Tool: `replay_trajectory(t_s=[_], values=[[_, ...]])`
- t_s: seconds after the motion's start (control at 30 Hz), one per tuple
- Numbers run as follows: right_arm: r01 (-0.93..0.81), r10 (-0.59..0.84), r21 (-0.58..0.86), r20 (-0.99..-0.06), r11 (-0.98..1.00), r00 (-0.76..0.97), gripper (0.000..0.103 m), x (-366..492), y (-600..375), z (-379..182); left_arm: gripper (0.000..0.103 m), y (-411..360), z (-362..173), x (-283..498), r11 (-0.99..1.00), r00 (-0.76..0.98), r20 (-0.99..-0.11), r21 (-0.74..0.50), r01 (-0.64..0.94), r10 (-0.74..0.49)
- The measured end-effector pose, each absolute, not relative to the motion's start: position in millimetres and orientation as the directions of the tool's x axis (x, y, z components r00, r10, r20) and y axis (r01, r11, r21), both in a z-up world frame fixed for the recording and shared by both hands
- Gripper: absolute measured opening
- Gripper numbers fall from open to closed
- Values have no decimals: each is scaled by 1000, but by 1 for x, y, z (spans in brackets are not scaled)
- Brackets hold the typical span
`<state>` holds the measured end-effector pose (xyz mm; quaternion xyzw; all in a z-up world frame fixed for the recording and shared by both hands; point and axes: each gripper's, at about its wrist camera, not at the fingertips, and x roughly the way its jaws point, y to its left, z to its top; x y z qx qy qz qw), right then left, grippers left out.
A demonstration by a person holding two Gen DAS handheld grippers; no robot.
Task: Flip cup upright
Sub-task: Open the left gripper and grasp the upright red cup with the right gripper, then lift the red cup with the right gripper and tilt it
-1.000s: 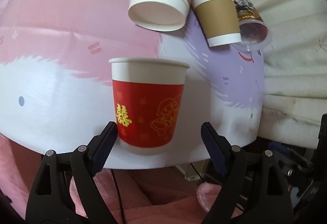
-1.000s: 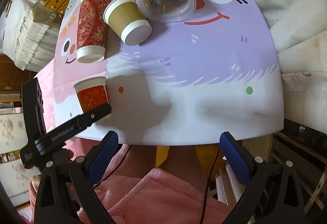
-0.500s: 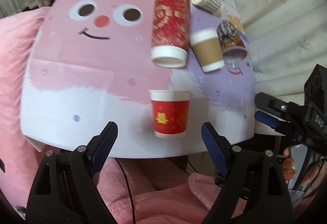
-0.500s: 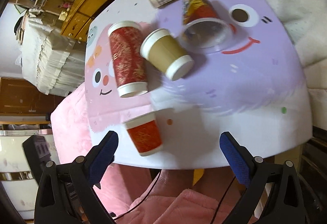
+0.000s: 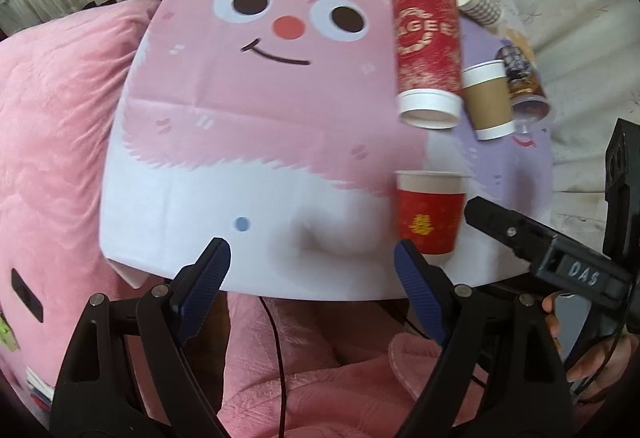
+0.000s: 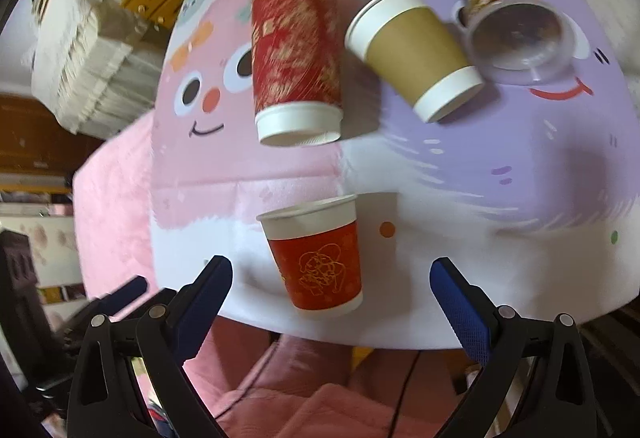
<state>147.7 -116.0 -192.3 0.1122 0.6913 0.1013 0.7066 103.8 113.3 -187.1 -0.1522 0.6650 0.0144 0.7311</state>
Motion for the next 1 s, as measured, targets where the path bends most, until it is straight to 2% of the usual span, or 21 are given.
replay_trajectory(t_s=[0.23,0.63,0.67,0.73,1.0], values=[[-37,219,218,-976,975,18,101,144,-77,-217,82,130,-195,112,967,63,-985,-167,-194,-158],[-10,127,127,-992,992,7,100,152,-47,-254,82,141,-200,122,984,2,-992,-126,-124,-127],[-11,114,114,-993,993,6,99,152,-45,-256,82,142,-201,122,984,-2,-992,-127,-124,-128],[-12,93,93,-996,996,0,84,151,-43,-261,82,144,-202,123,985,-8,-992,-124,-120,-125],[49,123,124,-992,991,24,68,149,-50,-267,82,145,-212,126,985,-43,-990,-129,-112,-134]])
